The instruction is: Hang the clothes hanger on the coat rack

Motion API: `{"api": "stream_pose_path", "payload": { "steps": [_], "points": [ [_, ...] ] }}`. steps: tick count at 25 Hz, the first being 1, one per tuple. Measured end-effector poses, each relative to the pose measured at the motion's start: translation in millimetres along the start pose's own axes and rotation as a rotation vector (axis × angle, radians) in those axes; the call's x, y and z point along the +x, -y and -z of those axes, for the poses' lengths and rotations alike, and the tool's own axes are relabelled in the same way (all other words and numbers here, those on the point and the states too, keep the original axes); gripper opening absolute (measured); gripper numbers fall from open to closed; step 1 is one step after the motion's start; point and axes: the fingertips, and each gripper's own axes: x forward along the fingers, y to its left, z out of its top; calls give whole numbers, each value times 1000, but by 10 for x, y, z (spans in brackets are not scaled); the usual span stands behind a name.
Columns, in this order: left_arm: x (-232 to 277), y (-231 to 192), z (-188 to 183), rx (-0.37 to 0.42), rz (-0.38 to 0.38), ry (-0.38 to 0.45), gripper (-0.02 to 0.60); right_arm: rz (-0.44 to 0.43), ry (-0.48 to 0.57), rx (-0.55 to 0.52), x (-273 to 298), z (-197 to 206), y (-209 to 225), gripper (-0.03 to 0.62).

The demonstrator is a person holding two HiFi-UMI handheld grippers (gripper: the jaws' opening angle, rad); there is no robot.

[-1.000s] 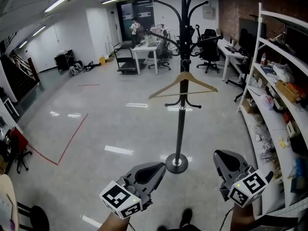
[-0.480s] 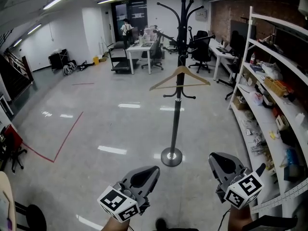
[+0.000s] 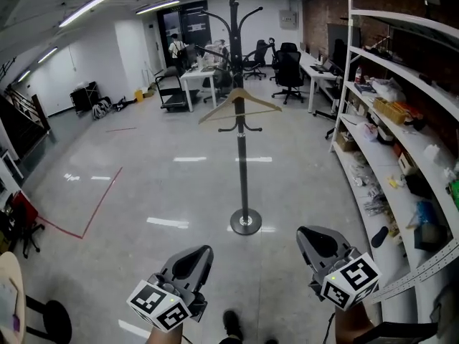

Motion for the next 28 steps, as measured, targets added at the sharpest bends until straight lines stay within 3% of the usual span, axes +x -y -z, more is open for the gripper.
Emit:
{"api": "stream_pose_path", "payload": {
  "steps": [7, 13, 17, 22, 28],
  "points": [
    [-323, 677, 222, -30, -28, -39, 0, -5, -11, 24, -734, 44, -73, 8],
    [-716, 930, 355, -59, -20, -67, 0, 50, 15, 56, -1113, -16, -220, 8],
    [-1117, 983, 398, -71, -4, -55, 0, 74, -4, 48, -1264, 38, -571, 8],
    [-1629, 971, 386, -11, -5, -67, 0, 74, -3, 34, -1392, 6, -1184, 8],
    [-2011, 1130, 414, -5, 28, -59, 0, 76, -6, 7, -1662, -25, -1756, 8]
  ]
}}
